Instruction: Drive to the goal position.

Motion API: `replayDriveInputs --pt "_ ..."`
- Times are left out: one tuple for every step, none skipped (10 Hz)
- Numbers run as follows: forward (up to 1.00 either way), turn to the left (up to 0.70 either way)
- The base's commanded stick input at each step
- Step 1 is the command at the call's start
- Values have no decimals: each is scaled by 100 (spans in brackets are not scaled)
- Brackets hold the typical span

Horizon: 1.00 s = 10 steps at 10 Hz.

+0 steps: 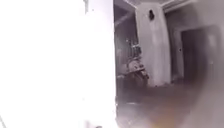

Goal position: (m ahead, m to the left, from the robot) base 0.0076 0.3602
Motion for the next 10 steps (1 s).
replayDriveInputs --pt "0 -45" --pt "0 -45" --pt "0 -45" --pt "0 -45" --pt "0 -45" --pt "0 -45" --pt "0 -45" --pt "0 -45" --pt "0 -45" --pt "0 -45"
